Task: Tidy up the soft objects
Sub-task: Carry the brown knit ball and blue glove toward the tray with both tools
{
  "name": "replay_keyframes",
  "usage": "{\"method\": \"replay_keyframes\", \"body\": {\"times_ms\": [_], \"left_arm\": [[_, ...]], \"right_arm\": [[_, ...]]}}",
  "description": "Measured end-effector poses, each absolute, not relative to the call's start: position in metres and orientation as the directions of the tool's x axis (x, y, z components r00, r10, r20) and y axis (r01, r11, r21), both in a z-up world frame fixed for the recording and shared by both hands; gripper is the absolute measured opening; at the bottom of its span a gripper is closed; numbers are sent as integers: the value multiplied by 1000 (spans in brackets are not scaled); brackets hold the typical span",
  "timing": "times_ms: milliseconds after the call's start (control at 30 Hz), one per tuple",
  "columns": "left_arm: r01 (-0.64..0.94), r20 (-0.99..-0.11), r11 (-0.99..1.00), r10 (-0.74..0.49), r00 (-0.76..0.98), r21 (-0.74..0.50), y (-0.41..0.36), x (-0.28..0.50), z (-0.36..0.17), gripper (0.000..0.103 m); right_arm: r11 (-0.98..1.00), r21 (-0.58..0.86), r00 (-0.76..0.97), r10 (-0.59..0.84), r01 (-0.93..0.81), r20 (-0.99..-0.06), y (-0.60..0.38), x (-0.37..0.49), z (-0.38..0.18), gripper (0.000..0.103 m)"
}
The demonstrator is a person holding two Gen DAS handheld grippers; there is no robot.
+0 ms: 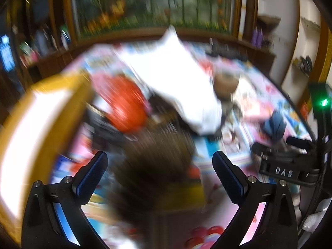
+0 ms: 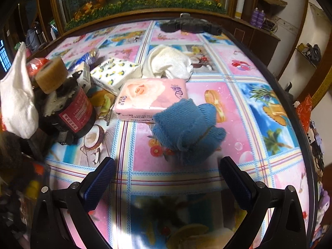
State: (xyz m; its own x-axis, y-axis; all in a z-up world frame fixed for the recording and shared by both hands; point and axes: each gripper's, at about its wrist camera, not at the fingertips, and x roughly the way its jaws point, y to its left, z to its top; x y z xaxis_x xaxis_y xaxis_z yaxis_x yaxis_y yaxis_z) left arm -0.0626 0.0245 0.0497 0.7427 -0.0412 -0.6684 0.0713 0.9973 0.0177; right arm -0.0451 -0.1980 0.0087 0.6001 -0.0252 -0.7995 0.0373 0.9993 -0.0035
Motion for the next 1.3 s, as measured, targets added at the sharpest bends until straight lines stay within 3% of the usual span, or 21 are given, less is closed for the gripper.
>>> {"method": "replay_keyframes", "body": {"times_ms": [200,367,533,700,1000,1233,1300], "left_arm": [[30,-511,999,-18,859,15,48,-110,96,101],[37,-479,999,-14,878,39,59,-119,113,102],[-63,-470,998,47,881,-19,119,-122,127,102],[-121,-500,993,106,859,2,157,-119,121,102],[190,-648,980,-112,754,52,93,-137,68,101],[211,-758,974,-79,647,79,67,-121,32,101],[217,-782,975,-93,617,55,65,-117,24,93]], "right_arm": [[998,-41,755,-66,52,-653,-192,-95,51,101],[993,-85,878,-114,85,-465,-192,-145,83,102],[988,-89,863,-151,123,-482,-211,-160,86,102],[988,-49,852,-153,149,-501,-223,-166,80,102],[998,-17,814,33,-53,-580,-192,-157,74,102],[998,2,794,49,-60,-605,-206,-158,77,102],[999,24,780,50,-45,-624,-217,-144,71,102]]}}
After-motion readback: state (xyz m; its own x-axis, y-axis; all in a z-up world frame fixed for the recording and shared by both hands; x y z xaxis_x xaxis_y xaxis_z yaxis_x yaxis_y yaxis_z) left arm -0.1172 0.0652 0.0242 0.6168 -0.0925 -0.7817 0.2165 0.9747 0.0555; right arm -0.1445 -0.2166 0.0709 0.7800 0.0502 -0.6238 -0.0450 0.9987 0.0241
